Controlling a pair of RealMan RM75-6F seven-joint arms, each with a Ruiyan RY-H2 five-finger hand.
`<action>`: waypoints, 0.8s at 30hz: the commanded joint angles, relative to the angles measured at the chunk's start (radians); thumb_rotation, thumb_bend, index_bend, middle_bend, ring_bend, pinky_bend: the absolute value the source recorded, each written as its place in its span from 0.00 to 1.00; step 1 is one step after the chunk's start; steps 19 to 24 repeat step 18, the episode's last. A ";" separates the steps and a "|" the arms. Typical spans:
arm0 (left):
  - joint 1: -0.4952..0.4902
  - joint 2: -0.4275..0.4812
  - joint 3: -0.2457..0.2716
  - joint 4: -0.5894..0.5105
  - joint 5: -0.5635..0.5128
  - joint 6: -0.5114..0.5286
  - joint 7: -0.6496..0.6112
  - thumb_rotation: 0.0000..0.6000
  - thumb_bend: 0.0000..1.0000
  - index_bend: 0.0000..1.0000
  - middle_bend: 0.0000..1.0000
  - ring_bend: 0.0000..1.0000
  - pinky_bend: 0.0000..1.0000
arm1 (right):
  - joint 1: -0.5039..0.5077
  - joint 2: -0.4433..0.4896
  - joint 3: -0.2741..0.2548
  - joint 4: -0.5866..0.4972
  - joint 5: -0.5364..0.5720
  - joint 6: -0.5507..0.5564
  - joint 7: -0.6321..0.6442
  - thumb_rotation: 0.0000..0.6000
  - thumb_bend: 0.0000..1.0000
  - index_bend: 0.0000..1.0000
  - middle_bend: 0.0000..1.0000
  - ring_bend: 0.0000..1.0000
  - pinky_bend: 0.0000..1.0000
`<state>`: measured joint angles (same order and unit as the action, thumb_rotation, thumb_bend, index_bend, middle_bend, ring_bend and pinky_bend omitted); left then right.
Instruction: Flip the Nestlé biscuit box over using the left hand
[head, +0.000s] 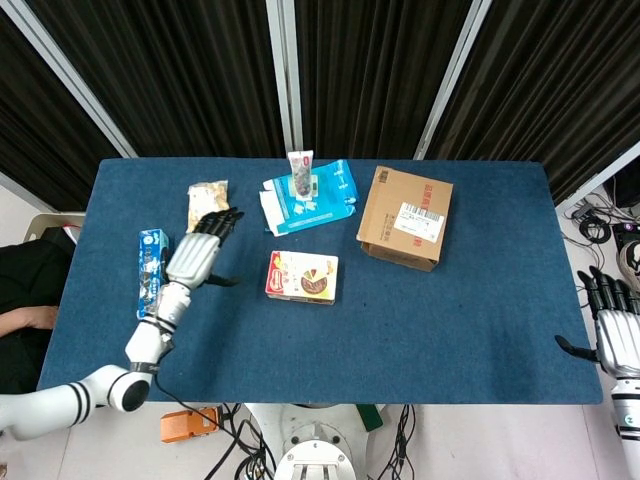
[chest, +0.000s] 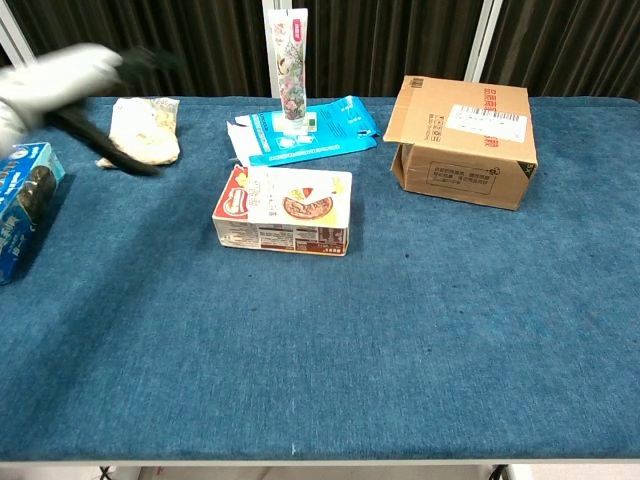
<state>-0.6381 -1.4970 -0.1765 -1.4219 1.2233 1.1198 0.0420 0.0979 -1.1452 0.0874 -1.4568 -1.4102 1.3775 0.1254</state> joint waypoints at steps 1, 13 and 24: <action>0.107 0.112 0.018 -0.093 -0.008 0.148 0.119 1.00 0.00 0.00 0.00 0.00 0.00 | 0.011 -0.003 -0.002 0.016 -0.014 -0.015 0.045 1.00 0.24 0.00 0.00 0.00 0.00; 0.360 0.251 0.149 -0.168 0.025 0.364 0.162 1.00 0.00 0.00 0.00 0.00 0.00 | 0.038 -0.003 -0.022 -0.004 -0.105 -0.003 0.092 1.00 0.24 0.00 0.00 0.00 0.00; 0.439 0.290 0.204 -0.217 0.061 0.408 0.147 1.00 0.00 0.00 0.00 0.00 0.00 | 0.029 -0.008 -0.015 -0.047 -0.101 0.033 0.016 1.00 0.24 0.00 0.00 0.00 0.00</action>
